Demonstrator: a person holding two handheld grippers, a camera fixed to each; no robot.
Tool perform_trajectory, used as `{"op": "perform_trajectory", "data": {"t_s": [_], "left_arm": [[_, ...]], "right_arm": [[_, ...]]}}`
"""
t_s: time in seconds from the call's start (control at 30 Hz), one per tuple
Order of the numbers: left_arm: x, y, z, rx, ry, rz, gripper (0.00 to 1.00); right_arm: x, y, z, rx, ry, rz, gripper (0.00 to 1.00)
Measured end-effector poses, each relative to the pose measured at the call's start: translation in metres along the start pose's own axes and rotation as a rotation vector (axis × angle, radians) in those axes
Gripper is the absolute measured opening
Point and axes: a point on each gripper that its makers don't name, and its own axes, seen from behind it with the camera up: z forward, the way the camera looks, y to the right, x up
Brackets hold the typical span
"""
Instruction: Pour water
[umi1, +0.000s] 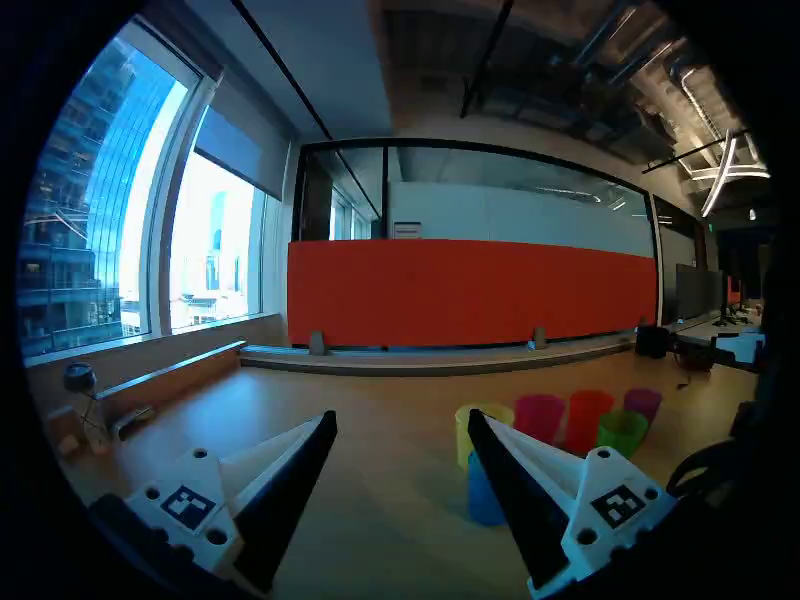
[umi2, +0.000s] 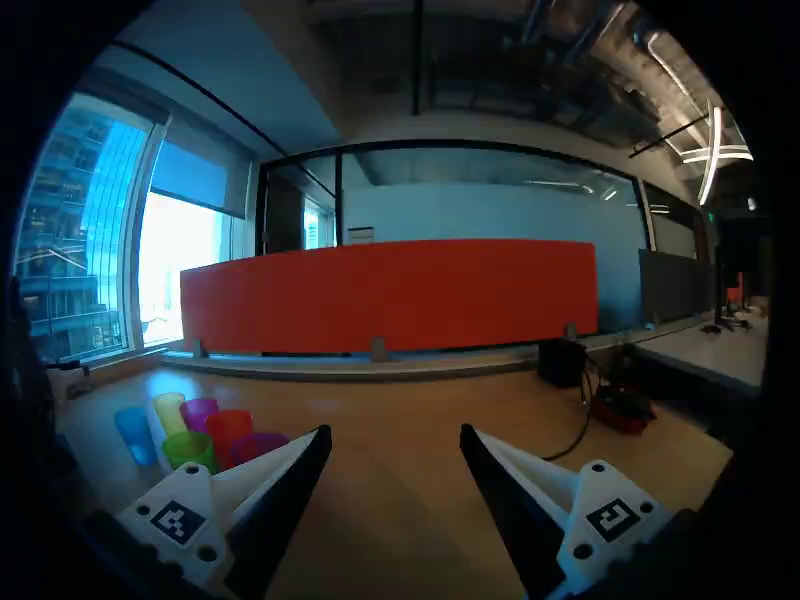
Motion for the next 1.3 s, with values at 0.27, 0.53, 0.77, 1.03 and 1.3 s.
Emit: {"op": "perform_trajectory", "data": {"t_s": [0.27,0.53,0.77,1.03,1.3], "left_arm": [[0.037,0.010,0.017,-0.041,-0.019,-0.014,0.98],[0.083,0.018,0.031,-0.092,-0.035,-0.015,0.98],[0.129,0.021,0.038,-0.116,-0.020,-0.005,0.98],[0.179,0.028,0.040,-0.166,0.007,0.008,0.98],[0.210,0.039,0.039,-0.223,0.018,0.010,0.98]], "right_arm": [[0.042,-0.011,0.002,0.027,-0.007,-0.043,0.99],[0.093,-0.021,0.010,0.052,-0.002,-0.095,0.99],[0.126,-0.032,0.015,0.089,-0.008,-0.083,0.99],[0.163,-0.039,0.018,0.115,-0.001,-0.075,0.99],[0.189,-0.040,0.018,0.129,0.009,-0.063,0.99]]}}
